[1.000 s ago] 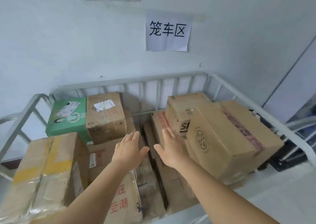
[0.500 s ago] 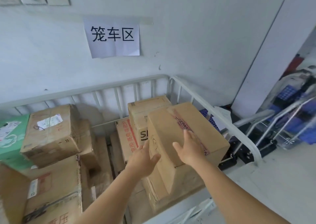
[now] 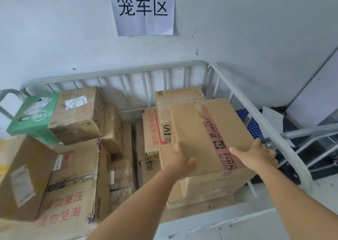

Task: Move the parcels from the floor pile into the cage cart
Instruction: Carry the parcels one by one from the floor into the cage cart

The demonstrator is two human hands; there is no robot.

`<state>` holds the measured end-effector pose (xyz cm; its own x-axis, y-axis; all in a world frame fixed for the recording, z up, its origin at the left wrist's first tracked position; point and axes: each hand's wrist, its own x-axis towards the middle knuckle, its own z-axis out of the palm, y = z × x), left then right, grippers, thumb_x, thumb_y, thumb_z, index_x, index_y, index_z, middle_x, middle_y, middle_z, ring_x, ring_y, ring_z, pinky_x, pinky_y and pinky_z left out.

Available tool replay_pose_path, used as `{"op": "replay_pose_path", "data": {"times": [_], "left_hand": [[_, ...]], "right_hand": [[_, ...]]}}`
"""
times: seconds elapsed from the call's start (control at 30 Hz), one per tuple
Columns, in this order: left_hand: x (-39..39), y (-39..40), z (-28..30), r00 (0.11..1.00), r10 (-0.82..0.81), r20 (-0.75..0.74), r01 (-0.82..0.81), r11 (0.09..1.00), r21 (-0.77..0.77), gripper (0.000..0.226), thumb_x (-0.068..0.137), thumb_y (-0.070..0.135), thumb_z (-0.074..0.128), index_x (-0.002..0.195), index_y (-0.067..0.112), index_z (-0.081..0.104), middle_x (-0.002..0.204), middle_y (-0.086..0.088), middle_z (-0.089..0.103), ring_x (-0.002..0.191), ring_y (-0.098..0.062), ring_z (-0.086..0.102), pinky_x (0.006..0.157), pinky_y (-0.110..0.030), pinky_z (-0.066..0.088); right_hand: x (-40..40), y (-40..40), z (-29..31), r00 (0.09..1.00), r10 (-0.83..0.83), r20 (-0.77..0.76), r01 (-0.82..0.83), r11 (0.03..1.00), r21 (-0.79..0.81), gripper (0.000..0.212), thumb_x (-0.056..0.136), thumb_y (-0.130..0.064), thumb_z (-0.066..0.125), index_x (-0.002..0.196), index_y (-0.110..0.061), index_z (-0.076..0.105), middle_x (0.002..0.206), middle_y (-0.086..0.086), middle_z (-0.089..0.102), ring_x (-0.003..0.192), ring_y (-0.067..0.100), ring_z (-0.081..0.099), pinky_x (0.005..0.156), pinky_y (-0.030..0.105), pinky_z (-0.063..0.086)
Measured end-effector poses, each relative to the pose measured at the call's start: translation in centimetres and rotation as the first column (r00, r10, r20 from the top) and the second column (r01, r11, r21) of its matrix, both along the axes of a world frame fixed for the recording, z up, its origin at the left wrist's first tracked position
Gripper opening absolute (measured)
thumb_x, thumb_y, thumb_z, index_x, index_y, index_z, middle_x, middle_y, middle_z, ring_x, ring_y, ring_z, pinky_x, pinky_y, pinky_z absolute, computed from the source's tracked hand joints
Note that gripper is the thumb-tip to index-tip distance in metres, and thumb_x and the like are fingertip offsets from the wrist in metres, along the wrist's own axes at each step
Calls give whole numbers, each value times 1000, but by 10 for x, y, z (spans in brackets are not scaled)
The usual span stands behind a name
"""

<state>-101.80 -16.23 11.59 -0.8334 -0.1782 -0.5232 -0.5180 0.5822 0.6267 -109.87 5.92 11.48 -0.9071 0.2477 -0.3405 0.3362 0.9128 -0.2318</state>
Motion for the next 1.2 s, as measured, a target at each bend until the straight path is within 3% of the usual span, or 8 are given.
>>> {"op": "replay_pose_path", "data": {"times": [0.1,0.2,0.33,0.4,0.63,0.8,1.07,1.2], "left_hand": [[1,-7,-5,996,83,17,-84,996,29,88,95,35,55,152,11,-7,137,-11,48,116,-26,54,86,-30,44],[6,-19,-7,988,151,-17,-151,988,7,95,90,34,64,153,13,-5,138,-7,48,117,-24,54,85,-27,45],[25,-49,-8,968,245,-53,-244,969,17,77,83,28,72,142,17,24,121,1,52,98,-16,53,80,-27,48],[40,-71,-7,959,274,-67,-275,962,0,72,81,29,74,137,19,30,122,1,54,102,-18,55,86,-30,51],[100,-161,-3,924,375,-74,-379,924,-43,68,80,28,75,133,15,34,126,-4,55,109,-23,55,92,-35,49],[130,-217,-5,905,419,-71,-424,903,-76,91,81,30,74,150,11,17,140,-7,46,124,-26,50,99,-34,44],[146,-258,-28,893,448,-36,-449,892,-48,87,83,30,73,149,11,19,137,-7,48,120,-25,51,96,-34,46],[141,-275,-30,899,438,-32,-438,891,-116,87,83,31,73,149,12,20,135,-8,50,117,-25,53,93,-35,48]], "right_hand": [[-5,-4,-4,997,-57,47,62,990,-129,101,70,-73,67,140,-8,36,141,16,37,126,36,43,102,49,40],[0,-18,-10,994,-91,67,107,953,-284,97,68,-61,77,139,-7,38,140,16,35,118,36,50,94,47,47],[15,-51,-17,995,-85,44,95,938,-334,103,63,-61,81,142,-11,36,141,12,36,120,37,50,97,54,47],[24,-74,-21,997,-58,43,69,937,-342,106,59,-63,81,141,-12,37,140,11,37,120,37,50,97,55,46],[59,-174,-22,998,55,42,-38,939,-343,107,62,-59,82,145,-11,34,149,10,33,126,36,48,100,53,45],[83,-237,-30,994,95,49,-69,920,-385,101,63,-55,83,141,-11,37,144,9,36,125,34,48,101,52,44],[90,-281,-37,990,132,39,-110,928,-357,97,63,-53,83,138,-10,39,142,9,37,126,32,46,101,50,45],[90,-295,-46,984,155,91,-111,923,-367,110,65,-53,82,150,-9,26,153,9,27,134,34,40,106,52,41]]}}
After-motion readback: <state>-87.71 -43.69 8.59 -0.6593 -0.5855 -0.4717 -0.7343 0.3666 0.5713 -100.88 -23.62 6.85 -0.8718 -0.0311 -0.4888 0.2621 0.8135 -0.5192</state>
